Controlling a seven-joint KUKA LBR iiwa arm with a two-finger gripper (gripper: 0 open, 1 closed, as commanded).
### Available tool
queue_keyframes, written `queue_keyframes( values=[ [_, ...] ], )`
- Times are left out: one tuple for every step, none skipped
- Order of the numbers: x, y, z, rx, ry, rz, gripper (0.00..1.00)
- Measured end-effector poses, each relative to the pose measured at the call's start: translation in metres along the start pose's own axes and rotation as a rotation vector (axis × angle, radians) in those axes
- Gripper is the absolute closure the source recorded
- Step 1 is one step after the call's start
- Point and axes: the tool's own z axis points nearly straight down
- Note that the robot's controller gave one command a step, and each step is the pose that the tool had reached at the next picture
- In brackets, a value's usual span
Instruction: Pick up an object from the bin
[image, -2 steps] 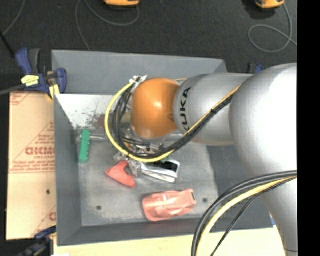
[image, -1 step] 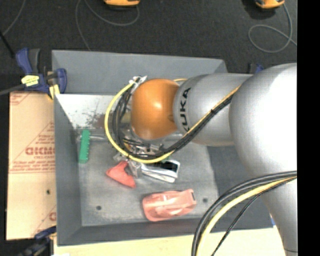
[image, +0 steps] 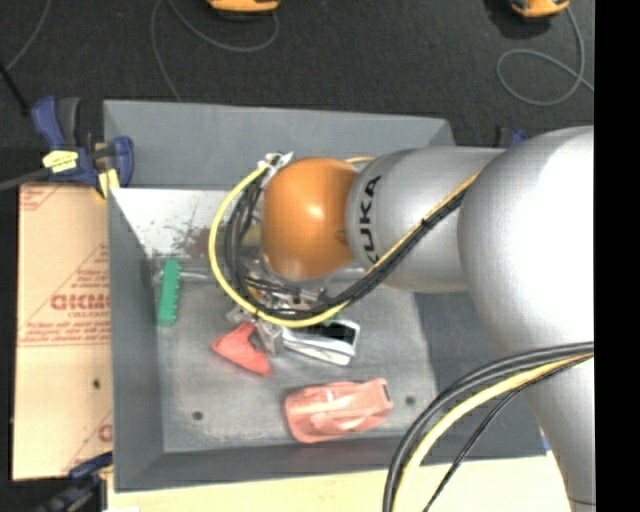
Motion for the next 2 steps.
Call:
queue_keyframes(
  values=[
    [0.0261, 0.0156, -0.0001, 0.0, -0.011, -0.049, 1.0],
    [0.0261, 0.0156, -0.0001, 0.0, -0.011, -0.048, 1.0]
  ],
)
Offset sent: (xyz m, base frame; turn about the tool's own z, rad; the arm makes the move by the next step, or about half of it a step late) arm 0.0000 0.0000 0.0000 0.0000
